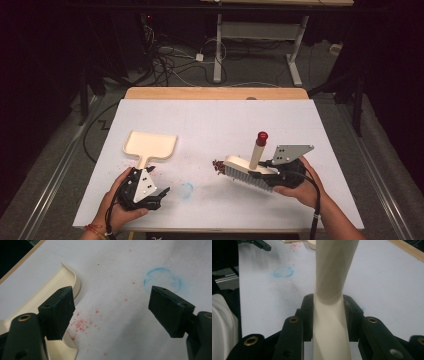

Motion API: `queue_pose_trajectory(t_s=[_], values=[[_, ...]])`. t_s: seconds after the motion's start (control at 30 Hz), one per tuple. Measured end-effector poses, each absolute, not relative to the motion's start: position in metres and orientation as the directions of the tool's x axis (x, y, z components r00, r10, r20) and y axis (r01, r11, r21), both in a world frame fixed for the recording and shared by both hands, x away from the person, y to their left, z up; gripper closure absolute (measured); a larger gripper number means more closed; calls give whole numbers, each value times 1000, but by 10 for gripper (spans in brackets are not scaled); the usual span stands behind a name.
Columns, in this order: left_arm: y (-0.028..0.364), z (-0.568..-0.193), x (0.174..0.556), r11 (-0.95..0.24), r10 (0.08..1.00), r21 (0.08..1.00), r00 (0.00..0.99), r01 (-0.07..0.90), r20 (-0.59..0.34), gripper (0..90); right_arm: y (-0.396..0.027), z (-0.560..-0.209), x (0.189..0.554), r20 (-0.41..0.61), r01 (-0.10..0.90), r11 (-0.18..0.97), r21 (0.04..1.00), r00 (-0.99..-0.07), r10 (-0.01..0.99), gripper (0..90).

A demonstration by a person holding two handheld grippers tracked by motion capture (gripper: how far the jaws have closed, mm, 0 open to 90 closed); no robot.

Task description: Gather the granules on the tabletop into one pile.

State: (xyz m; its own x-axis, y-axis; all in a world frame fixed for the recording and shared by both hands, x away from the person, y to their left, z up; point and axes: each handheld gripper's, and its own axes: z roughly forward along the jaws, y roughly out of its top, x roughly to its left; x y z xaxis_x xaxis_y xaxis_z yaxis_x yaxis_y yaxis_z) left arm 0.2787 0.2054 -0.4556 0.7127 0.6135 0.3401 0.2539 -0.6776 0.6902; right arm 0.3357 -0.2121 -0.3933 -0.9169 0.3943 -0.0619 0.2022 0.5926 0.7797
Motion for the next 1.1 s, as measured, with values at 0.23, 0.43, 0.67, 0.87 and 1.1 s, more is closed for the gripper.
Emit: queue_pose_trajectory(t_s=[0.23, 0.43, 0.67, 0.87, 1.1], values=[[205, -455, 278, -679, 612, 689, 714, 253, 340, 204, -210, -396, 322, -70, 174, 670, 721, -945, 321, 680], [205, -456, 278, -677, 613, 691, 714, 253, 339, 204, -211, -402, 326, -47, 196, 673, 713, -945, 325, 680], [205, -456, 278, -677, 611, 691, 716, 253, 337, 204, -217, -402, 335, -50, 254, 645, 721, -909, 414, 680], [206, -455, 279, -673, 616, 695, 712, 254, 337, 204, -227, -392, 328, -58, 250, 637, 729, -905, 422, 681], [205, -455, 279, -670, 620, 697, 710, 257, 334, 204, -260, -382, 315, -26, 288, 594, 751, -886, 462, 680]])
